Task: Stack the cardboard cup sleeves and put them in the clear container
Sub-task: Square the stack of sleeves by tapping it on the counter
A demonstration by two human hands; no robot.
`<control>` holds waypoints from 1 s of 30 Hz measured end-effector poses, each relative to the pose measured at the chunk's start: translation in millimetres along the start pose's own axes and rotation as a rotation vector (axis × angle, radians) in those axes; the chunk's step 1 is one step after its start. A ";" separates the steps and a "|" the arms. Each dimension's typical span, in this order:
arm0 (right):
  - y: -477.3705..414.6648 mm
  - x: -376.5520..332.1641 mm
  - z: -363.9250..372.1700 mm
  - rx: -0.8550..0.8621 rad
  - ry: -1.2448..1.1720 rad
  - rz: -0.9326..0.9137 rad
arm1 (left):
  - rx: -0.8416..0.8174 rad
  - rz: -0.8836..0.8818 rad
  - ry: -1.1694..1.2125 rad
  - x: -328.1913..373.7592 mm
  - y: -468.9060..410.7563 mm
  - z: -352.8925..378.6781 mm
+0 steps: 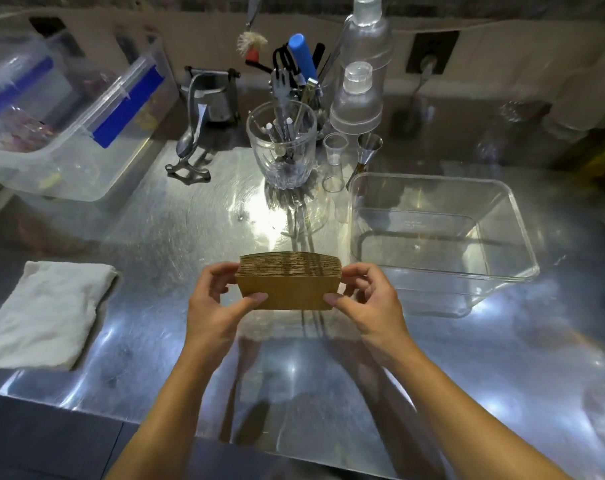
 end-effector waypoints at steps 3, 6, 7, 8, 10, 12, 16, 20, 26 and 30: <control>4.0 -33.3 -7.2 0.001 -0.042 -0.062 | -0.005 0.051 0.079 29.8 -2.5 1.2; -1.4 -65.1 -24.4 0.030 -0.104 -0.135 | -0.039 0.119 0.139 64.8 -10.8 18.7; -4.9 -74.2 -32.9 0.058 -0.130 -0.150 | -0.045 0.138 0.145 76.6 -14.9 28.4; -8.7 -82.6 -42.0 0.091 -0.153 -0.156 | -0.050 0.154 0.158 88.2 -19.5 39.8; -16.7 -96.3 -61.6 0.155 -0.188 -0.142 | -0.080 0.182 0.185 108.2 -28.9 65.6; -25.7 -105.2 -83.0 0.213 -0.194 -0.109 | -0.127 0.184 0.193 122.0 -38.1 95.0; -48.5 -101.4 -124.1 0.327 -0.170 0.019 | -0.199 0.118 0.143 123.4 -56.0 155.1; -73.3 -72.9 -153.5 0.388 -0.193 0.246 | -0.279 -0.081 0.054 97.5 -70.6 201.7; -104.5 -35.5 -164.9 0.433 -0.089 0.489 | -0.300 -0.320 -0.096 58.7 -81.1 232.0; -119.4 -25.8 -163.4 0.462 -0.020 0.542 | -0.264 -0.391 -0.137 50.0 -88.2 239.3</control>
Point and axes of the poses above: each hand's wrist, its own y-axis away from the middle knuckle, its own z-axis out of the palm, x = y × z, the point moved 2 cm from there along -y, towards the middle knuckle, and after that the axes turned 4 degrees about -y, right-handed, at the moved point
